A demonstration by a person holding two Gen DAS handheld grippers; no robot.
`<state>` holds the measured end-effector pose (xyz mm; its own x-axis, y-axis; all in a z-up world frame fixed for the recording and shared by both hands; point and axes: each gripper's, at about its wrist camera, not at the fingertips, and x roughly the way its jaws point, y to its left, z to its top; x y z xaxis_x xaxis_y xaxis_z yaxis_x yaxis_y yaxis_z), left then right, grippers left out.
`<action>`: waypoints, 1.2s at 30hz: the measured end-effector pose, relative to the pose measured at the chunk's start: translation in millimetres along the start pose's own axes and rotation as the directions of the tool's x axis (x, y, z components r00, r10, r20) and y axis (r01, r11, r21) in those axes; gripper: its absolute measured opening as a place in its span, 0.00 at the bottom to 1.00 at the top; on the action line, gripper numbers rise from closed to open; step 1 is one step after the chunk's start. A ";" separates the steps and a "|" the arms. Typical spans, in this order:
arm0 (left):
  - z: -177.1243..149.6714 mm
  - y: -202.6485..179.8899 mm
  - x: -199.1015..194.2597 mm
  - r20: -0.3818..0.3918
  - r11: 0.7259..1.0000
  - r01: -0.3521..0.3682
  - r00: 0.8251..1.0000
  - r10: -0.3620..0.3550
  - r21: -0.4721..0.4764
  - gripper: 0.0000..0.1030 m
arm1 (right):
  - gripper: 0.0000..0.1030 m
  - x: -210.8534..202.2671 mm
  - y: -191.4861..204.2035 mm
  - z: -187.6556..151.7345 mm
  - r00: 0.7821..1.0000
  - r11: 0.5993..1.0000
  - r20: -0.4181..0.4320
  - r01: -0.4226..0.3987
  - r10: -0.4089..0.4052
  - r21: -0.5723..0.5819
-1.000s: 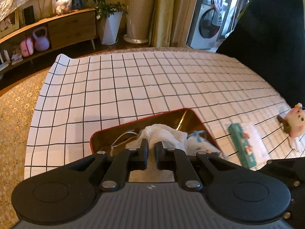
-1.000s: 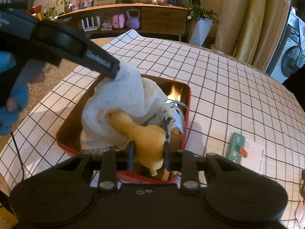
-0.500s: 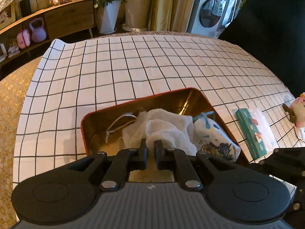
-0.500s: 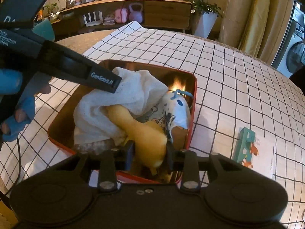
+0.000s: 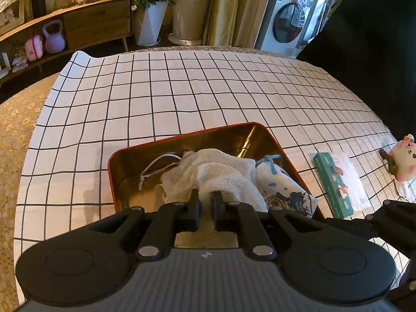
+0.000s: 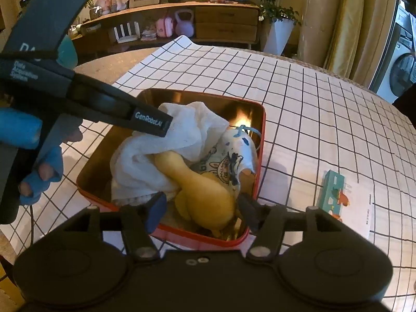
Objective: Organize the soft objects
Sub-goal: 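Lower the gauze and duck into the tin and open both grippers, then withdraw both open grippers from the tin toward the pink plush bunny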
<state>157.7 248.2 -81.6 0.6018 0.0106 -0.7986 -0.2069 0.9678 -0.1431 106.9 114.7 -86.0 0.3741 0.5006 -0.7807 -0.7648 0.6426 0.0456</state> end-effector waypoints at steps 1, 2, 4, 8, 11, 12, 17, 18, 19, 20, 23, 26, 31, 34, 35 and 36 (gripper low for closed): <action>0.0 0.0 -1.7 0.001 1.000 0.001 1.000 -0.001 -0.002 0.09 | 0.62 -2.0 0.2 -0.5 1.000 1.000 0.003 0.000 0.000 0.000; 0.0 -0.3 -4.2 0.003 1.000 0.000 1.000 0.000 -0.002 0.09 | 0.64 -4.1 0.6 -1.2 1.000 1.000 0.007 0.000 0.000 0.001; -0.6 -1.0 -9.3 0.008 1.000 -0.004 1.000 0.004 -0.002 0.09 | 0.68 -9.0 0.3 -1.9 1.000 1.000 0.018 0.000 0.000 0.004; -1.7 -3.1 -19.7 0.016 1.000 -0.007 1.000 0.007 0.004 0.12 | 0.69 -20.3 -0.1 -3.9 0.999 1.000 0.036 -0.004 0.004 0.009; -3.0 -5.0 -27.2 0.020 1.000 -0.011 1.000 0.011 0.007 0.30 | 0.71 -28.8 0.0 -5.0 0.999 1.000 0.050 -0.005 0.004 0.011; -3.7 -5.5 -29.9 0.025 1.000 -0.010 1.000 0.010 0.009 0.46 | 0.71 -31.1 0.1 -5.4 0.998 1.000 0.055 -0.004 0.004 0.015; -7.5 -10.3 -46.9 0.059 0.999 -0.024 0.998 0.022 0.030 0.65 | 0.74 -47.9 -5.5 -11.0 0.997 0.999 0.082 -0.011 0.007 0.038; -7.8 -10.8 -50.3 0.061 0.999 -0.026 0.998 0.024 0.030 0.65 | 0.74 -52.0 -7.0 -12.3 0.996 0.999 0.088 -0.013 0.009 0.044; -8.2 -11.7 -54.1 0.065 0.999 -0.029 0.998 0.027 0.032 0.65 | 0.75 -56.1 -8.8 -13.6 0.995 0.999 0.095 -0.014 0.009 0.048; -9.1 -13.0 -58.8 0.070 0.999 -0.030 0.997 0.028 0.039 0.66 | 0.77 -60.7 -10.7 -14.9 0.995 0.998 0.104 -0.015 0.009 0.054; -12.2 -18.4 -73.1 0.093 0.997 -0.049 0.995 0.044 0.055 0.69 | 0.83 -78.1 -16.5 -18.6 0.990 0.998 0.139 -0.021 0.012 0.064; -14.4 -25.7 -89.4 0.126 0.997 -0.042 0.991 0.034 0.066 0.70 | 0.87 -92.9 -21.6 -21.8 0.987 0.997 0.160 -0.023 0.011 0.076; -18.4 -42.1 -113.8 0.177 0.994 -0.026 0.984 0.008 0.101 0.75 | 0.92 -114.4 -27.7 -29.2 0.982 0.996 0.187 -0.021 0.005 0.084; -19.0 -56.8 -125.7 0.205 0.991 -0.013 0.979 -0.015 0.134 0.77 | 0.94 -126.7 -33.1 -34.8 0.979 0.996 0.203 -0.027 0.008 0.090; -20.1 -62.3 -129.2 0.211 0.990 -0.001 0.977 -0.029 0.141 0.78 | 0.94 -131.6 -35.0 -36.9 0.978 0.995 0.210 -0.024 0.004 0.094; -19.9 -67.1 -131.5 0.214 0.989 0.010 0.976 -0.042 0.144 0.80 | 0.94 -137.0 -37.5 -39.6 0.976 0.995 0.219 -0.023 0.001 0.098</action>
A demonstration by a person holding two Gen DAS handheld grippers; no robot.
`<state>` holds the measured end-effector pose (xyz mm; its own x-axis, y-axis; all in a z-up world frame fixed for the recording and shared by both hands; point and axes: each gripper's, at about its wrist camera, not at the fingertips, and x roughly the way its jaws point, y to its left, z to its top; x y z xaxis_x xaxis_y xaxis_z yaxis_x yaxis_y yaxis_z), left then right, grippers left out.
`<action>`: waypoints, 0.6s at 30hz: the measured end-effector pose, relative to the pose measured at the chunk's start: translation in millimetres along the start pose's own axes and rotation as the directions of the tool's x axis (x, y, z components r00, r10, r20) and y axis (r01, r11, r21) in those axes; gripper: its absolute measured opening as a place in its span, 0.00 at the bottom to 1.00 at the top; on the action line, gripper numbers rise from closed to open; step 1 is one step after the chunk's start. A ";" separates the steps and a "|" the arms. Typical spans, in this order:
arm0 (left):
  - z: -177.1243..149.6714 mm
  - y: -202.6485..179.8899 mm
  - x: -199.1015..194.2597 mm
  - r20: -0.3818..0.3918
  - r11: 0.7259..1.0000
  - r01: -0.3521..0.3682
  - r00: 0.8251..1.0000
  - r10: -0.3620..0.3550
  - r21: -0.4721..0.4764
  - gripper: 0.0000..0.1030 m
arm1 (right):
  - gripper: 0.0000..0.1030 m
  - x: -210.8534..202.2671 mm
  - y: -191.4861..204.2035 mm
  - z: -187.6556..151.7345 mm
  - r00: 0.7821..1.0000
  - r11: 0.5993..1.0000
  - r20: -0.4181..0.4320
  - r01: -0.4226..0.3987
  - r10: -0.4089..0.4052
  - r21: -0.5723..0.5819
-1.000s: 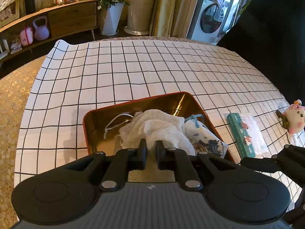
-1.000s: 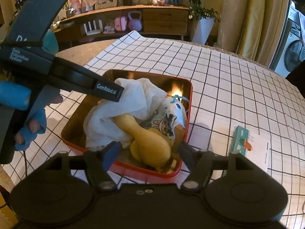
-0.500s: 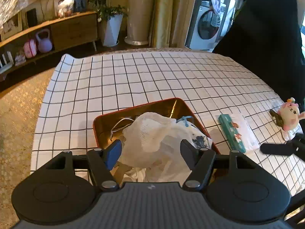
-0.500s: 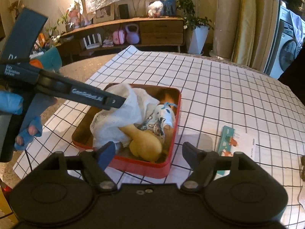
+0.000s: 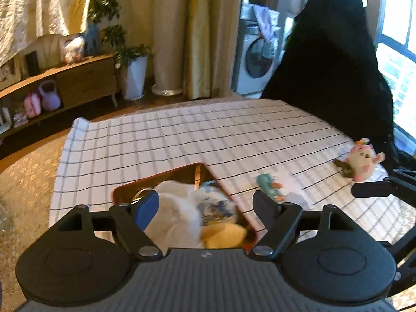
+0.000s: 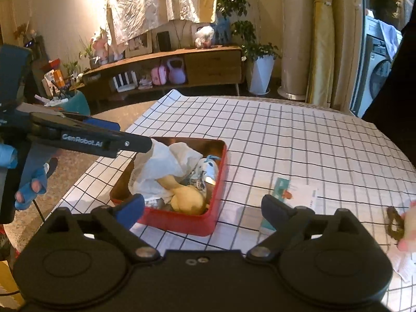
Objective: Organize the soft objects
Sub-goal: 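Withdraw both open grippers from the tin toward the pink plush bunny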
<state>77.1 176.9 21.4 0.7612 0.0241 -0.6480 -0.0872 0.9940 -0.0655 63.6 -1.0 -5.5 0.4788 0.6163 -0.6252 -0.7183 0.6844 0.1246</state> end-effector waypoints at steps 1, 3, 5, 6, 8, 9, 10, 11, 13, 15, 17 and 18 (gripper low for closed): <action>1.0 -4.9 -2.5 0.007 1.000 0.013 1.000 -0.013 -0.003 0.81 | 0.95 -4.9 -2.6 -1.0 1.000 1.000 0.007 0.003 -0.003 0.006; 3.3 -16.2 -5.0 0.018 0.999 0.042 0.999 -0.042 -0.002 0.81 | 0.96 -15.9 -8.6 -3.3 1.000 1.000 0.020 0.011 -0.011 0.017; 6.3 -30.1 -5.9 0.024 0.998 0.069 0.997 -0.069 0.008 0.82 | 0.96 -26.6 -15.5 -5.0 0.999 0.999 0.032 0.025 -0.026 0.024; 6.8 -35.7 -6.2 0.025 0.997 0.077 0.997 -0.077 0.012 0.82 | 0.97 -32.4 -19.9 -6.7 0.998 0.999 0.041 0.037 -0.038 0.030; 8.5 -49.5 -4.3 0.024 0.994 0.103 0.994 -0.104 0.023 0.82 | 0.98 -43.1 -29.3 -9.1 0.997 0.997 0.056 0.056 -0.058 0.046; 9.1 -55.6 -3.2 0.025 0.993 0.117 0.993 -0.118 0.028 0.82 | 0.98 -47.7 -32.8 -10.6 0.996 0.996 0.063 0.065 -0.068 0.056; 9.9 -64.0 -1.5 0.027 0.990 0.136 0.990 -0.137 0.035 0.82 | 0.98 -52.0 -37.4 -12.5 0.994 0.995 0.071 0.073 -0.078 0.064; 10.4 -70.5 0.4 0.027 0.988 0.150 0.988 -0.151 0.039 0.83 | 0.99 -56.2 -42.6 -14.7 0.993 0.994 0.078 0.082 -0.088 0.072; 11.3 -85.2 5.3 0.017 0.983 0.177 0.984 -0.178 0.045 0.87 | 0.99 -65.4 -54.9 -20.5 0.989 0.990 0.091 0.106 -0.114 0.092; 12.5 -99.8 10.9 0.009 0.976 0.210 0.977 -0.211 0.052 0.89 | 0.99 -73.3 -67.6 -28.3 0.986 0.986 0.095 0.128 -0.138 0.111; 14.1 -117.2 17.7 0.003 0.969 0.236 0.972 -0.236 0.071 0.90 | 0.99 -77.5 -80.8 -36.6 0.982 0.980 0.093 0.152 -0.164 0.128; 14.7 -125.3 20.6 0.001 0.967 0.242 0.970 -0.243 0.080 0.93 | 0.99 -79.6 -89.0 -41.2 0.980 0.976 0.089 0.167 -0.180 0.141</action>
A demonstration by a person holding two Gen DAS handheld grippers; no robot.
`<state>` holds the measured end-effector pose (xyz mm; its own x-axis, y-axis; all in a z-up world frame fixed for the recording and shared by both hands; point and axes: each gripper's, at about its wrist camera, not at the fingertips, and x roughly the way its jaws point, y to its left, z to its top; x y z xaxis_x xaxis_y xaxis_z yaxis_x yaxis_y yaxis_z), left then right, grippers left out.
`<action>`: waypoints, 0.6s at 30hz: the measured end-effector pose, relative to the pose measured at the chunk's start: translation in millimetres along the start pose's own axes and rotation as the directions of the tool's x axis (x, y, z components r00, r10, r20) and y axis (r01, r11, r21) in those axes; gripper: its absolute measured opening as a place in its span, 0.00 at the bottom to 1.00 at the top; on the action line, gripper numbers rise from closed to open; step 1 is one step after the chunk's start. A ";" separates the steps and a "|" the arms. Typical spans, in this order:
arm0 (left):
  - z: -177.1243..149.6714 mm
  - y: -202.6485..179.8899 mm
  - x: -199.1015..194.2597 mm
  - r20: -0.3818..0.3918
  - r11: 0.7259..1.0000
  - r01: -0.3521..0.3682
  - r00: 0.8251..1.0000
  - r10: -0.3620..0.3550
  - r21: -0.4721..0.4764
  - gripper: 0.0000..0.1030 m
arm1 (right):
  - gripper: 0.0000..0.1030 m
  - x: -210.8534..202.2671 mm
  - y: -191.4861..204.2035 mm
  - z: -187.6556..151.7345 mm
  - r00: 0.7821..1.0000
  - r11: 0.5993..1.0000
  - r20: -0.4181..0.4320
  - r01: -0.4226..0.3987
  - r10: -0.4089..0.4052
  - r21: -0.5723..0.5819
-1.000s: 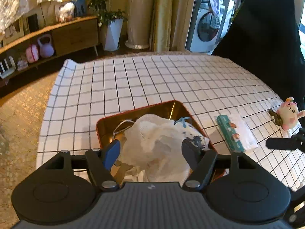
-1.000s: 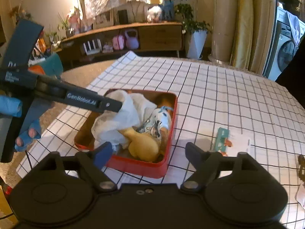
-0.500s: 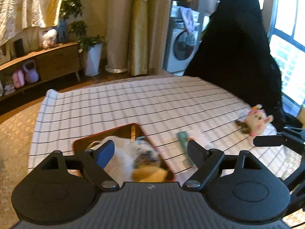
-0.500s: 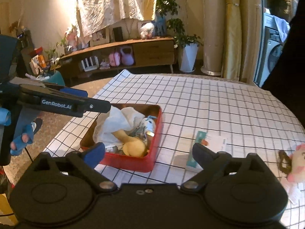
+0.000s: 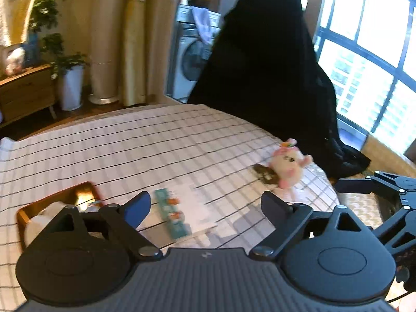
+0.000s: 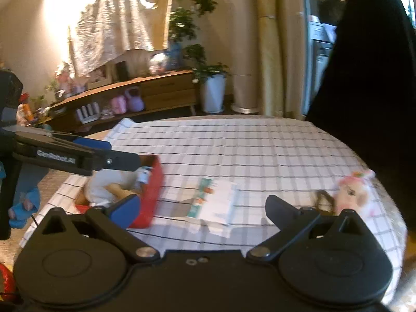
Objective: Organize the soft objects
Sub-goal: 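Withdraw both open grippers from the tin toward the pink plush bunny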
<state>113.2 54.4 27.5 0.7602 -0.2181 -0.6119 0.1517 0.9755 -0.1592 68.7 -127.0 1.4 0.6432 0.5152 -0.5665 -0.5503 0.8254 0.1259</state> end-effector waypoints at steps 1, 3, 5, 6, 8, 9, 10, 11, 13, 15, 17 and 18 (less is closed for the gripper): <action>1.4 -8.1 5.8 0.000 1.000 0.008 1.000 -0.008 0.013 0.94 | 0.99 -1.0 -7.5 -2.4 1.000 1.000 -0.001 0.013 -0.013 0.010; 4.1 -24.0 18.4 -0.002 0.999 0.023 1.000 -0.023 0.038 0.98 | 0.99 -2.7 -23.9 -9.2 0.999 0.999 -0.007 0.036 -0.036 0.034; 7.8 -39.0 33.2 -0.012 0.998 0.043 0.999 -0.043 0.053 0.98 | 0.99 -4.5 -40.6 -16.6 0.998 0.996 -0.014 0.064 -0.063 0.060; 9.3 -45.2 39.5 -0.016 0.997 0.054 0.998 -0.053 0.054 0.98 | 0.99 -5.8 -47.9 -20.6 0.997 0.994 -0.018 0.079 -0.078 0.070; 12.6 -57.2 55.1 -0.023 0.996 0.075 0.997 -0.074 0.046 0.98 | 1.00 -7.2 -63.0 -27.2 0.994 0.990 -0.022 0.111 -0.109 0.087; 14.0 -61.8 61.4 -0.025 0.995 0.085 0.996 -0.083 0.045 0.98 | 1.00 -7.5 -69.1 -30.9 0.992 0.988 -0.025 0.124 -0.123 0.092; 15.2 -66.9 69.0 -0.030 0.995 0.093 0.995 -0.091 0.046 0.98 | 1.00 -7.8 -76.1 -34.4 0.990 0.986 -0.029 0.139 -0.137 0.097; 16.3 -72.4 77.0 -0.036 0.993 0.103 0.994 -0.101 0.050 0.98 | 1.00 -7.3 -82.6 -37.8 0.988 0.983 -0.032 0.151 -0.148 0.100; 17.4 -82.0 92.0 -0.039 0.991 0.120 0.992 -0.118 0.058 0.98 | 1.00 -6.4 -93.2 -43.9 0.984 0.979 -0.044 0.175 -0.171 0.105; 18.1 -89.4 105.8 -0.041 0.991 0.120 0.992 -0.118 0.062 0.98 | 1.00 -4.1 -104.9 -48.4 0.980 0.975 -0.057 0.194 -0.189 0.109; 18.2 -96.6 123.5 -0.056 0.991 0.114 0.992 -0.110 0.065 0.98 | 1.00 0.9 -115.1 -53.8 0.977 0.971 -0.072 0.208 -0.200 0.119; 18.4 -98.2 131.2 -0.068 0.991 0.113 0.992 -0.109 0.064 0.98 | 1.00 3.6 -119.6 -55.3 0.975 0.969 -0.078 0.215 -0.207 0.122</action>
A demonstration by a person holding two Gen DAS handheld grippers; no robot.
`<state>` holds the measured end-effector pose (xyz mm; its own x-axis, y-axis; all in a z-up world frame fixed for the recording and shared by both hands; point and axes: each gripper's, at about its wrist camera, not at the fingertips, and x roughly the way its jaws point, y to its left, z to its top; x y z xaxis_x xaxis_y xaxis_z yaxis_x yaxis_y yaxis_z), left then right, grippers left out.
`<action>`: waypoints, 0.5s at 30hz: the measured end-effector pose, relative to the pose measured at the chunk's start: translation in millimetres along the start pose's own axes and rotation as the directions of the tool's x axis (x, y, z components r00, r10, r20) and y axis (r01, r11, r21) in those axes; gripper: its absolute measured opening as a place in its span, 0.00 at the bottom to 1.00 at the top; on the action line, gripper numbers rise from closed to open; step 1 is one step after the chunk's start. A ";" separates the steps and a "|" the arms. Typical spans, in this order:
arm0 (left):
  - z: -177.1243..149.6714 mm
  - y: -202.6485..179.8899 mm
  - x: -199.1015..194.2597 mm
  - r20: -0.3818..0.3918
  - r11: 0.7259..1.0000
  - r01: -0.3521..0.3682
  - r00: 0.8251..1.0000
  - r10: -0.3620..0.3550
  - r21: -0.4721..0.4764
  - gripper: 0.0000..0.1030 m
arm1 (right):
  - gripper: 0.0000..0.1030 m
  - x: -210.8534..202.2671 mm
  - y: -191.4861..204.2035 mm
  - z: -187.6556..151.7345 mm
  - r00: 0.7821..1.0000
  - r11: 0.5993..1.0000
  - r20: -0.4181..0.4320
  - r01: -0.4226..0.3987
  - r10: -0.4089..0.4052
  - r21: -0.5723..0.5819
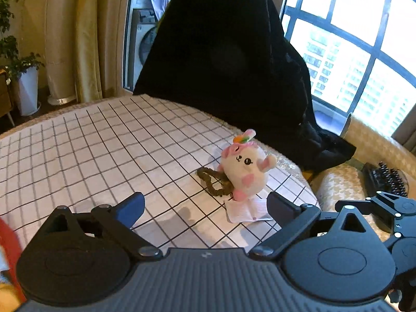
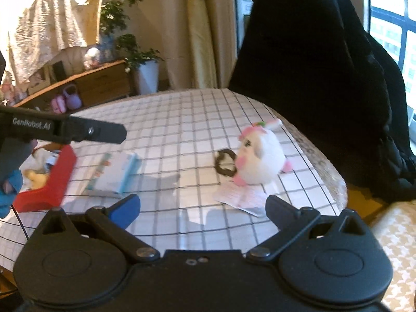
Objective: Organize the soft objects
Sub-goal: 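Withdraw both open grippers from the tin toward the pink plush bunny, then grasp the brown bead strap with the left gripper while the right gripper grasps the paper tag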
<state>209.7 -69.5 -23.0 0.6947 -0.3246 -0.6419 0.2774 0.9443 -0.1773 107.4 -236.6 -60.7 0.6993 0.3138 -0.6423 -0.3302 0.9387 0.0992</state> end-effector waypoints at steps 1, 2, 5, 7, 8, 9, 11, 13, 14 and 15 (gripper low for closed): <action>1.1 -0.7 11.1 -0.019 1.000 0.001 1.000 -0.001 -0.004 0.98 | 1.00 4.4 -3.8 -1.8 1.000 1.000 -0.006 0.008 -0.008 0.001; 1.5 -0.9 19.7 -0.032 1.000 0.003 0.999 -0.003 -0.007 0.98 | 1.00 8.6 -7.5 -3.1 1.000 1.000 -0.011 0.014 -0.014 0.001; 2.8 -1.5 43.5 -0.063 1.000 -0.012 0.998 0.012 0.001 0.98 | 1.00 22.4 -19.4 -5.7 1.000 1.000 -0.029 0.004 -0.004 0.005; 3.8 -2.2 59.4 -0.077 1.000 -0.022 0.997 0.023 0.015 0.98 | 1.00 32.4 -26.8 -5.9 0.999 1.000 -0.041 -0.008 0.008 0.018; 4.3 -2.8 67.8 -0.083 0.999 -0.030 0.996 0.032 0.022 0.98 | 1.00 37.4 -30.0 -6.2 0.999 1.000 -0.046 -0.007 0.008 0.026; 4.6 -3.0 76.6 -0.088 0.999 -0.037 0.995 0.039 0.027 0.98 | 1.00 43.2 -33.5 -6.0 0.999 0.999 -0.054 -0.005 0.006 0.036; 5.2 -3.2 92.5 -0.098 0.998 -0.045 0.994 0.048 0.035 0.98 | 1.00 54.6 -38.5 -5.7 0.998 0.999 -0.067 0.005 -0.001 0.051; 5.6 -4.1 106.8 -0.099 0.997 -0.059 0.993 0.064 0.047 0.98 | 0.99 67.1 -42.3 -5.0 0.997 0.998 -0.074 0.019 -0.015 0.062; 5.9 -4.1 112.1 -0.100 0.997 -0.063 0.993 0.068 0.052 0.98 | 0.99 72.5 -43.7 -4.9 0.997 0.997 -0.078 0.024 -0.019 0.067; 6.1 -4.0 118.4 -0.103 0.996 -0.067 0.992 0.073 0.055 0.98 | 0.99 79.3 -45.0 -4.8 0.996 0.997 -0.085 0.028 -0.022 0.071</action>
<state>294.8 -112.0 -93.7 0.6413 -0.2478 -0.7262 0.2664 0.9595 -0.0921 174.7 -254.6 -119.8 0.6496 0.2802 -0.7068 -0.2648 0.9548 0.1351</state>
